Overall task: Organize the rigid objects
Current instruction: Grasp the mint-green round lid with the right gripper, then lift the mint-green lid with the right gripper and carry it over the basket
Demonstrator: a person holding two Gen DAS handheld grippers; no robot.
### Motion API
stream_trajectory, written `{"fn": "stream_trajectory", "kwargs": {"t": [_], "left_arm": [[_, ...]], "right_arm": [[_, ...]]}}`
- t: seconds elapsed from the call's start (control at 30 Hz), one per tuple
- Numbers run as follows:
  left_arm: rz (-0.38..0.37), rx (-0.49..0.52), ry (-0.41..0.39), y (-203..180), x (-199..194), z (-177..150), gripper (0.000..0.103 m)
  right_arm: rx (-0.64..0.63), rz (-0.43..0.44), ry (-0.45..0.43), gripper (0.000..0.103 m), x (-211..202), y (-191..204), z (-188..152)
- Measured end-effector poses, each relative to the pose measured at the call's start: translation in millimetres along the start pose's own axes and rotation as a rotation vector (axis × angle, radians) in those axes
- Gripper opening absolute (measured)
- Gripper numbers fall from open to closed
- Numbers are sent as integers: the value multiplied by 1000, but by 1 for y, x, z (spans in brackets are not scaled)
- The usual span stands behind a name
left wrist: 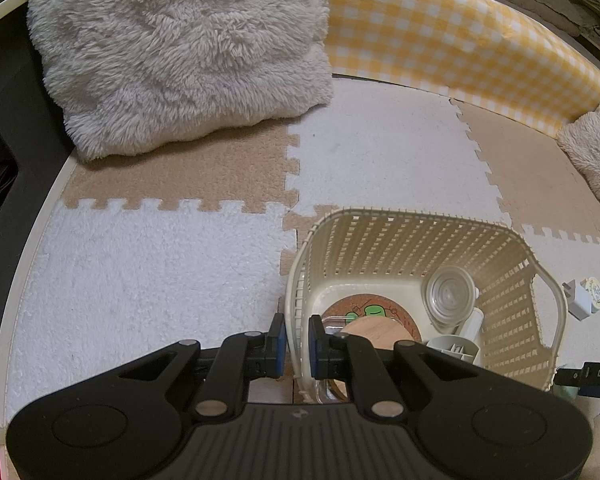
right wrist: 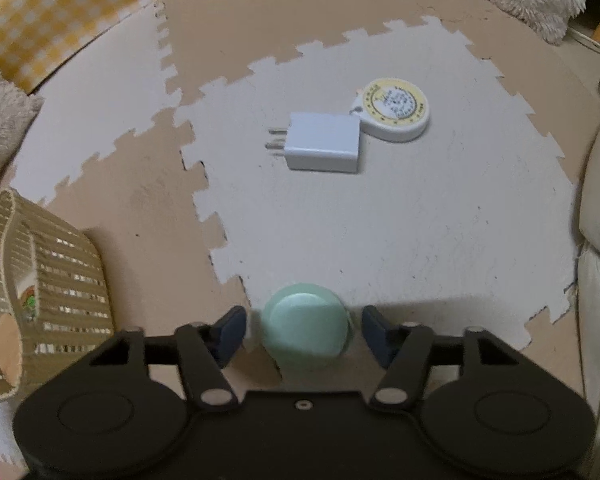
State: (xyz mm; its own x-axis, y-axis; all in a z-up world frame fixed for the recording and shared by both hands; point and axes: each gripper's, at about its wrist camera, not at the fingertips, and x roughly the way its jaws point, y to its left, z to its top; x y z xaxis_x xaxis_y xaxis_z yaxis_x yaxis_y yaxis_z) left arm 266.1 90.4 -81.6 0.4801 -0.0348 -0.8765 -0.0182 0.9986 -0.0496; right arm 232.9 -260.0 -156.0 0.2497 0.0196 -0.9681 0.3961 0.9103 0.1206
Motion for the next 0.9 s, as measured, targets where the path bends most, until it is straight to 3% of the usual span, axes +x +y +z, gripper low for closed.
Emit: {"fn": "stream_trajectory", "kwargs": {"t": [0.37, 0.67, 0.9], "left_arm": [[0, 0, 0, 0, 0, 0, 11], [1, 1, 0, -1, 0, 0, 11], [0, 0, 0, -1, 0, 0, 11]], "right_arm": [[-16, 7, -21, 53, -2, 4, 0], [-28, 101, -221, 53, -41, 11, 11], [-140, 217, -418, 53, -82, 37, 13]]}}
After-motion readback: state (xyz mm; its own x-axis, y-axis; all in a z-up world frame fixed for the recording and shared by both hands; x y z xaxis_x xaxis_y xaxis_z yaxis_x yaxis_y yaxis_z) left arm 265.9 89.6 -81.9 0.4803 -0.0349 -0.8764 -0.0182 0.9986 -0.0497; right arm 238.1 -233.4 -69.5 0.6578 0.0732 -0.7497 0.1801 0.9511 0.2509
